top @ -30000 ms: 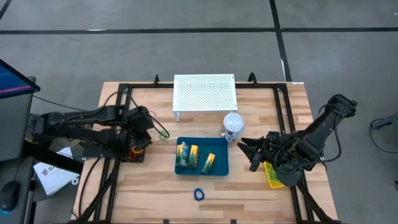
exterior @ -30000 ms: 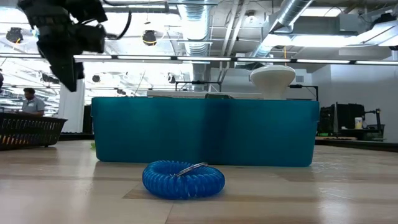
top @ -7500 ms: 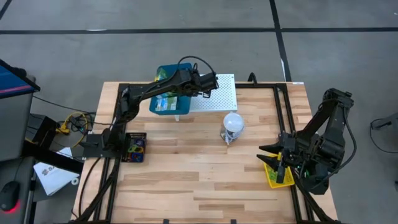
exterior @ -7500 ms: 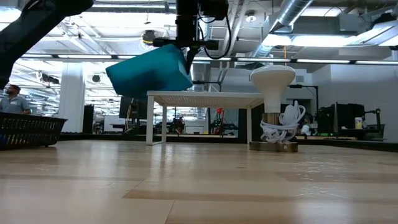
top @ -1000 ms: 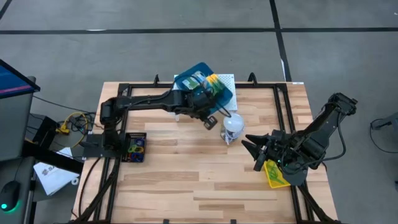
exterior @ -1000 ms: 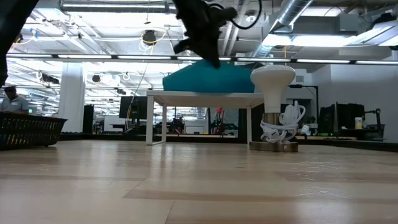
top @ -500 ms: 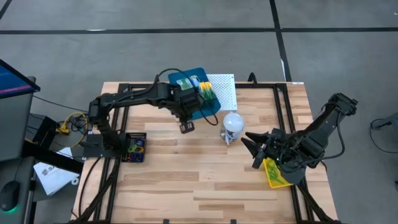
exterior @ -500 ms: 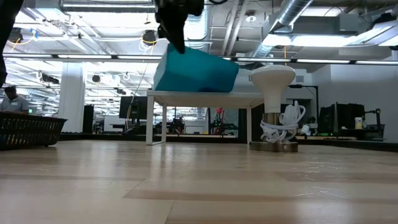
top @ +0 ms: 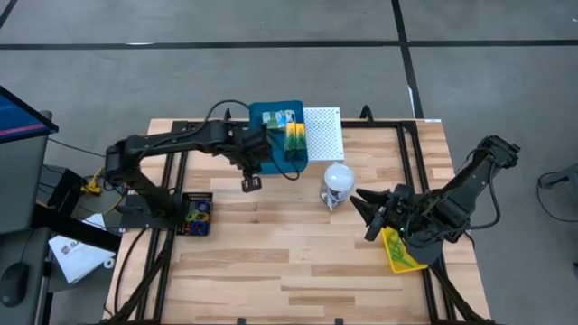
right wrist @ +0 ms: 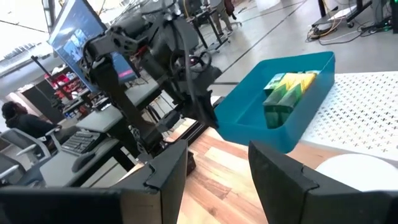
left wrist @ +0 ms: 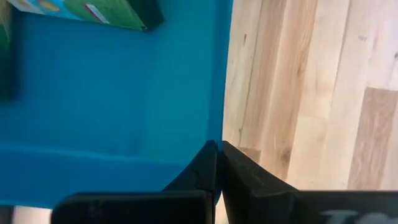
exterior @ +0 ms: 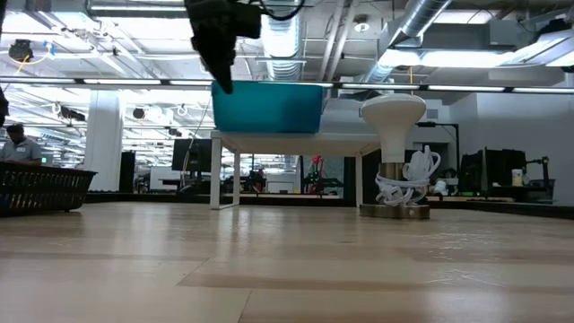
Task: Pick & Place Office Desk Supplies
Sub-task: Put the blue bin with crayon boxes on the shelf
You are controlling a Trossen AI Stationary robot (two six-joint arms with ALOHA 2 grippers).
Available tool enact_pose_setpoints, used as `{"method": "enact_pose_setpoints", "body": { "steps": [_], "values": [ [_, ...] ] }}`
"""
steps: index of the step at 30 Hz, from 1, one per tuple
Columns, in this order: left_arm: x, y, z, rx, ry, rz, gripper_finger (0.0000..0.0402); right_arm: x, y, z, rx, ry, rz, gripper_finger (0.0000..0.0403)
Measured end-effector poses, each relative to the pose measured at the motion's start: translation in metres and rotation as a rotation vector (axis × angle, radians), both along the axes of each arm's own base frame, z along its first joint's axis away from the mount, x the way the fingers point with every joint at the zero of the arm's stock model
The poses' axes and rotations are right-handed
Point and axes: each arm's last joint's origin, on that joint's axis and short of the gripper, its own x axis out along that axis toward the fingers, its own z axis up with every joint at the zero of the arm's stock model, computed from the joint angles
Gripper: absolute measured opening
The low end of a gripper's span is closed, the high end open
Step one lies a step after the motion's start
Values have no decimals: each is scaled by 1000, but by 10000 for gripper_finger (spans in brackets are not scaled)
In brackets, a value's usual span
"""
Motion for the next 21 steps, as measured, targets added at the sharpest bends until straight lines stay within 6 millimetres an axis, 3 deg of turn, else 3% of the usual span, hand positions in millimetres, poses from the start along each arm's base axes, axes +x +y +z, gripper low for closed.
{"method": "enact_pose_setpoints", "body": {
  "steps": [5,10,21],
  "values": [
    [-26,5,3,18,-87,35,0,3,-4,0,2,-2,-21,168],
    [-39,15,13,57,-177,67,0,7,-8,0,9,-1,-39,168],
    [-34,14,7,141,-126,-135,0,9,-11,0,8,0,-52,168]
  ]
}}
